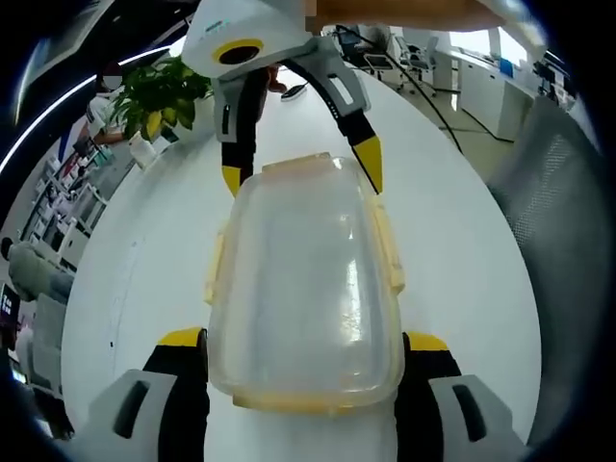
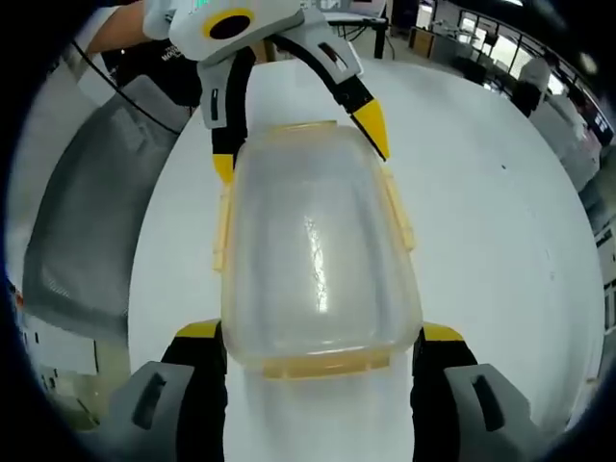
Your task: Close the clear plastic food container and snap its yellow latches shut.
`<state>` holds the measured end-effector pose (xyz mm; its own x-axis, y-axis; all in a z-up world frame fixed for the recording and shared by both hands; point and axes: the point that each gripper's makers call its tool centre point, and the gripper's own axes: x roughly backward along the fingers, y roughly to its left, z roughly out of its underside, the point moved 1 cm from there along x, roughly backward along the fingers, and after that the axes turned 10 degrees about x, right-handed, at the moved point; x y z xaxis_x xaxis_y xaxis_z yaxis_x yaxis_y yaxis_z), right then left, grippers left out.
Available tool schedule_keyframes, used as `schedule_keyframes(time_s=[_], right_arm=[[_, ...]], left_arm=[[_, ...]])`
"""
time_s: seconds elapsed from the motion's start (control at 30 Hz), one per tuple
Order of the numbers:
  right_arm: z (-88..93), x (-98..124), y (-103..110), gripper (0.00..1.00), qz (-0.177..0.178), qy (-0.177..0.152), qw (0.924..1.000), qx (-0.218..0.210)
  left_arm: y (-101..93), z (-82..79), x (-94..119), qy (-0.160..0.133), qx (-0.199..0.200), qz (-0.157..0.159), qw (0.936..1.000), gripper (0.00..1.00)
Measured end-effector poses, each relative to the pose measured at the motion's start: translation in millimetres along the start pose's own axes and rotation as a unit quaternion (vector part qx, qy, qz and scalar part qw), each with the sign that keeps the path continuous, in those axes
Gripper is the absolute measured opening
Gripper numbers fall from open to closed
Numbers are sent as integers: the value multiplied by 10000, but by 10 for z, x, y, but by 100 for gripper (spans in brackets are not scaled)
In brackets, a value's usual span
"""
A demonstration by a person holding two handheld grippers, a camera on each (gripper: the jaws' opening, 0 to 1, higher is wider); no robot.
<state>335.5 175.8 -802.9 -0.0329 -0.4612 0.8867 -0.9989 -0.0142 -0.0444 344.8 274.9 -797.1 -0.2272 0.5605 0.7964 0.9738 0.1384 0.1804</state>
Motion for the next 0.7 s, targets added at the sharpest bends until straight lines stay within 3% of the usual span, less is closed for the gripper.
schedule_keyframes(time_s=[0.3,0.7], right_arm=[[-397,-201,-12,76,-37,-232,9997,119],[-706,-367,-5,76,-69,-287,9994,191]], left_arm=[[39,390,258,213,96,-84,9997,76],[58,679,446,352,145,-119,9992,77]])
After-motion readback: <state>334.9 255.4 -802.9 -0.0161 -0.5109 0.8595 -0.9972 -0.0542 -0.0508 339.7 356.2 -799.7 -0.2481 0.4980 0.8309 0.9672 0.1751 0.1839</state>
